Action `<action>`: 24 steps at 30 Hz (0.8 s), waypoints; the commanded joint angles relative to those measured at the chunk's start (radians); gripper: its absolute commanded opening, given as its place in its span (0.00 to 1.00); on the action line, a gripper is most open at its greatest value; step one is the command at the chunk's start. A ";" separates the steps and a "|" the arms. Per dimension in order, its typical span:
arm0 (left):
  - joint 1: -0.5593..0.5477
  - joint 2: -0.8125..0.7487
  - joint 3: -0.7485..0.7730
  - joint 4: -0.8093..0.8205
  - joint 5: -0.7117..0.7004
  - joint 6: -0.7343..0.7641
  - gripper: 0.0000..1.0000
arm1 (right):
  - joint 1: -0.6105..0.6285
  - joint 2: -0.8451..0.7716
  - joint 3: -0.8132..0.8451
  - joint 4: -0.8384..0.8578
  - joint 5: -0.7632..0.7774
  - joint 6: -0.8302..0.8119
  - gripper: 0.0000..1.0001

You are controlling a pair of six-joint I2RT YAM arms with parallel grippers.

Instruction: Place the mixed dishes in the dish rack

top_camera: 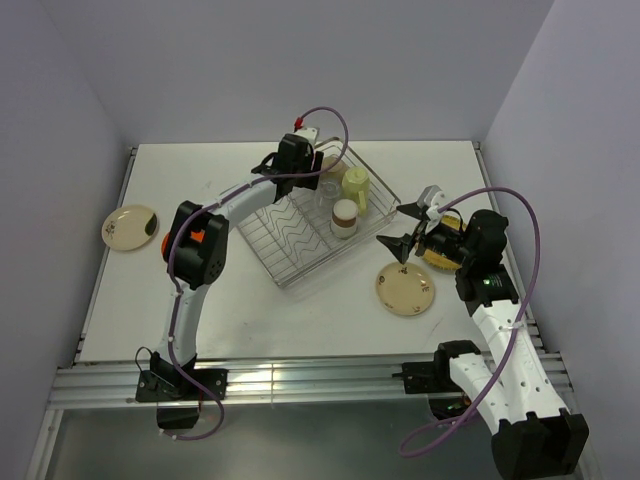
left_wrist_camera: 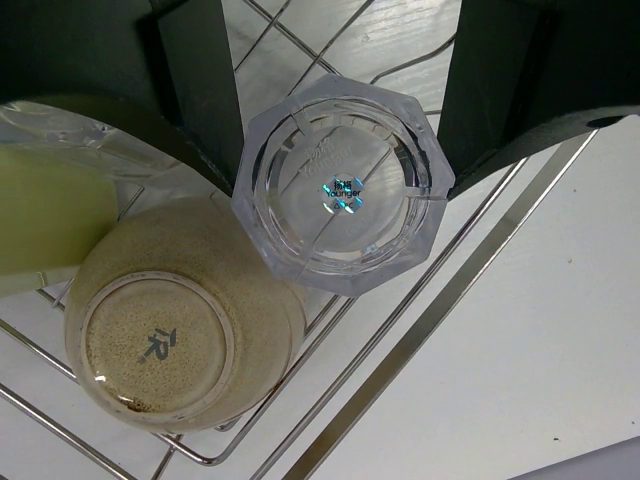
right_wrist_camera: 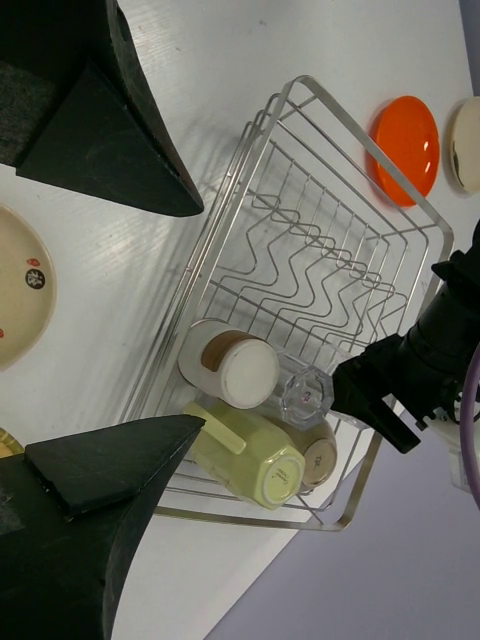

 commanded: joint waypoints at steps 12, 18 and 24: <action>-0.009 -0.108 -0.034 0.035 -0.020 -0.038 0.95 | -0.012 -0.017 0.002 0.045 0.005 0.014 0.87; -0.009 -0.146 -0.062 0.053 -0.017 -0.047 0.95 | -0.012 -0.018 0.005 0.039 0.002 0.016 0.87; -0.009 -0.218 -0.048 0.058 -0.014 -0.048 0.95 | -0.012 -0.017 0.014 0.030 -0.001 0.012 0.87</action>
